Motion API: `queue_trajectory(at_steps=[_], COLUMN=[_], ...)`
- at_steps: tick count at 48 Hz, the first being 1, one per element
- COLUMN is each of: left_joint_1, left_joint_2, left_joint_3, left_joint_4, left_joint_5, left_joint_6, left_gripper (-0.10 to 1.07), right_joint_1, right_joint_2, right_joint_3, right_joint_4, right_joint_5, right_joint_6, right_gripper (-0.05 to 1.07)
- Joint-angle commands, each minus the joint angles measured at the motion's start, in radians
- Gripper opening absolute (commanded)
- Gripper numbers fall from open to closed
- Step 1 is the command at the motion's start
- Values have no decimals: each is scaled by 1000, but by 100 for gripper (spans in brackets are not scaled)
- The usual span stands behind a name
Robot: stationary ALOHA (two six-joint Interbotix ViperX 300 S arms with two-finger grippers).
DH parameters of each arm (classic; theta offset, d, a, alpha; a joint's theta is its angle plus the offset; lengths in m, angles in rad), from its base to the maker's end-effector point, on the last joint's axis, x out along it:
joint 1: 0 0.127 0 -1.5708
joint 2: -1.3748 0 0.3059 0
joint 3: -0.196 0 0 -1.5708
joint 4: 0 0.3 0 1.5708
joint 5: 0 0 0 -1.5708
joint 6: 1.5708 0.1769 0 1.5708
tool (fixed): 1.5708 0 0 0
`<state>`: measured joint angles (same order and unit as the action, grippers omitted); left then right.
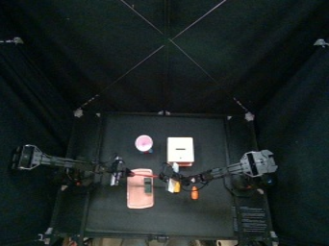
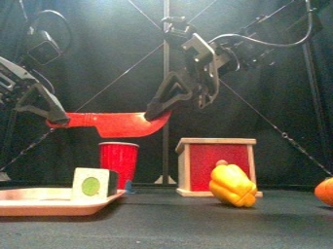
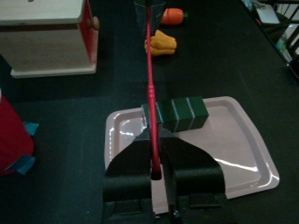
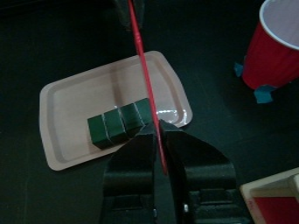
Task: Cut sushi roll
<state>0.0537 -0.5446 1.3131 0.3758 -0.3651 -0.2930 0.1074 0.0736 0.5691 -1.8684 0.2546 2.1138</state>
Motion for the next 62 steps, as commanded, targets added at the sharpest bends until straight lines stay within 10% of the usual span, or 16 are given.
queue_trajectory(at_steps=[1, 30, 62], left_joint_1=[-9, -201, -216], left_joint_2=[0, -71, -60], left_joint_3=[-20, 14, 41], left_joint_4=[2, -127, -199], left_joint_5=[-9, 160, 161], left_joint_6=[-2, -12, -5], left_gripper=[32, 31, 31], right_joint_1=[-3, -14, -44], right_joint_2=[-15, 80, 158], right_joint_3=[-21, -84, -118], right_joint_4=[0, 0, 3], right_joint_5=[9, 9, -34], right_joint_6=[3, -2, 0], right_gripper=[43, 43, 43])
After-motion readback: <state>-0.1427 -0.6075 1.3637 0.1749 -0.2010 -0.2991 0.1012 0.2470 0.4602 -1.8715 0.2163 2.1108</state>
